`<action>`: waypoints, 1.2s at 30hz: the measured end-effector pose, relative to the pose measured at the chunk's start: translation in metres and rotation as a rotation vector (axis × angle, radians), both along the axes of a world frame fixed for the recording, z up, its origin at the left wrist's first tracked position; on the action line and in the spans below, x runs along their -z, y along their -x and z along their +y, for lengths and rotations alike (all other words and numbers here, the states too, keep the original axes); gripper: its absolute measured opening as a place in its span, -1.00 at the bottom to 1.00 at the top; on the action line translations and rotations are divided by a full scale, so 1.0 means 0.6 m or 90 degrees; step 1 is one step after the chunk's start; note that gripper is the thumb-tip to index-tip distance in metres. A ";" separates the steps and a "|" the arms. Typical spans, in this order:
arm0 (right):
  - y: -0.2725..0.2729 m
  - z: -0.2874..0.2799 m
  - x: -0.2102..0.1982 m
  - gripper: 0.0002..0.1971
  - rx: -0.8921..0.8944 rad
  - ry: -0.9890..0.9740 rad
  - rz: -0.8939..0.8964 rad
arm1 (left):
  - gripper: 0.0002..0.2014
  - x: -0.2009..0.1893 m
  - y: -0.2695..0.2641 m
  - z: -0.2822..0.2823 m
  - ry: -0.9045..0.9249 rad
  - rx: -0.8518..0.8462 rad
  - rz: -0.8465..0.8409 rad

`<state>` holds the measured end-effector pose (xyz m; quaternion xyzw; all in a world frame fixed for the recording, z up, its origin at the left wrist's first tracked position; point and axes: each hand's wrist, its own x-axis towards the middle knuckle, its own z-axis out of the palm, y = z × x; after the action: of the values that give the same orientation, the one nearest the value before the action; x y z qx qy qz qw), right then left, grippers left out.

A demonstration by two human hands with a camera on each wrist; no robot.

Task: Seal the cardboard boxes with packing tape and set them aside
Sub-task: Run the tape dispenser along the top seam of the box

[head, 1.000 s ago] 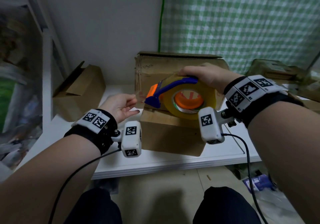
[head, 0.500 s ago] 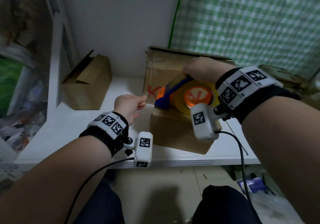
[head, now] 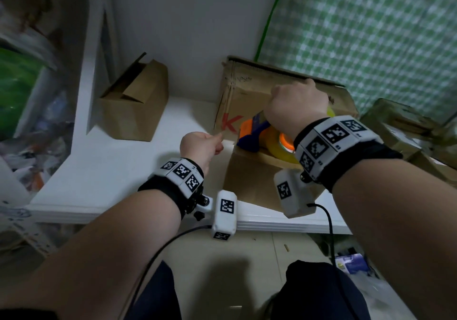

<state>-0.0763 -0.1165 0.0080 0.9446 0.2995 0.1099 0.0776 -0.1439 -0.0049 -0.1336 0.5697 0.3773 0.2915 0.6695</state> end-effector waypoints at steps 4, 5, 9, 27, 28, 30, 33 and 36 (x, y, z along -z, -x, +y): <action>0.004 0.011 0.004 -0.79 0.018 0.045 -0.019 | -0.75 0.014 -0.005 -0.003 0.011 0.009 0.011; 0.005 0.016 0.008 -0.73 0.028 0.066 -0.030 | -0.76 0.017 -0.006 -0.004 0.018 0.018 0.014; 0.007 0.032 0.027 -0.58 0.046 0.131 -0.080 | -0.76 0.027 -0.011 0.001 0.022 0.053 0.032; -0.001 0.048 0.039 -0.62 0.055 0.165 -0.148 | -0.75 0.030 -0.008 0.051 -0.146 0.227 0.161; -0.002 0.048 0.039 -0.62 0.057 0.164 -0.151 | -0.66 0.022 -0.008 0.054 -0.099 0.235 0.089; -0.003 0.049 0.039 -0.62 0.059 0.162 -0.154 | -0.43 0.003 -0.012 0.047 0.032 0.347 -0.054; -0.005 0.050 0.041 -0.64 0.052 0.156 -0.155 | -0.17 -0.007 -0.018 0.016 0.115 0.550 -0.132; -0.005 0.051 0.043 -0.64 0.055 0.151 -0.162 | -0.29 -0.003 -0.013 0.000 0.152 0.530 -0.154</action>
<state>-0.0730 -0.0861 -0.0176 0.9191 0.2576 0.1890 0.2306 -0.1358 -0.0048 -0.1320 0.5535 0.0657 0.0166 0.8301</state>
